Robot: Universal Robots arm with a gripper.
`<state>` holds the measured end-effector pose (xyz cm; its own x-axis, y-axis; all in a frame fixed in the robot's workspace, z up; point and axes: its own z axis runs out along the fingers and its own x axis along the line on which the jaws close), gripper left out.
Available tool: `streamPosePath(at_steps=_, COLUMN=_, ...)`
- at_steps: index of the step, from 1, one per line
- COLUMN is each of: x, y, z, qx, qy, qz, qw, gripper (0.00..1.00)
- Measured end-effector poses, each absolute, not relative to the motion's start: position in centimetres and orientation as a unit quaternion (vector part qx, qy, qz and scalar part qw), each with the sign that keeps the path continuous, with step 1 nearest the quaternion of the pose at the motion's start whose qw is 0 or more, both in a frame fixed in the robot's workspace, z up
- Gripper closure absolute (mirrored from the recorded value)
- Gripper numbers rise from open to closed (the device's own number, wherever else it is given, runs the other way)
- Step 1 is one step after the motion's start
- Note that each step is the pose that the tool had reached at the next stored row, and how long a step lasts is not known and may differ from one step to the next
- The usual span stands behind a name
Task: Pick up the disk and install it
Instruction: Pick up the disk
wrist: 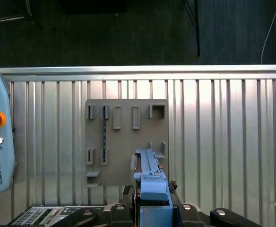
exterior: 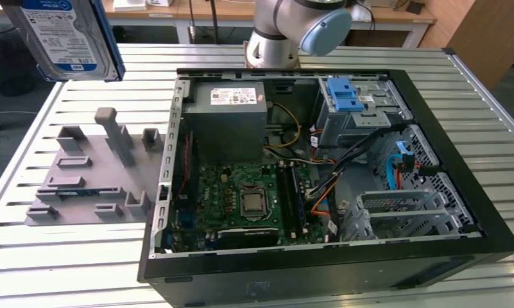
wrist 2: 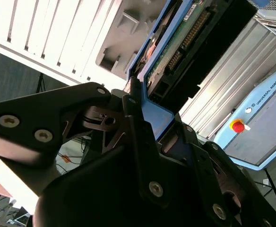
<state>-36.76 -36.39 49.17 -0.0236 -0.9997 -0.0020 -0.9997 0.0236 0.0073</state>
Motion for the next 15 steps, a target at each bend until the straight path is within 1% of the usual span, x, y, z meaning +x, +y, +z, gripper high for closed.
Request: streamPosePath(at_steps=15, x=-33.6, y=-38.0, z=49.2, qx=0.699, qy=-0.715, qz=-0.004, qw=0.003, gripper=0.64)
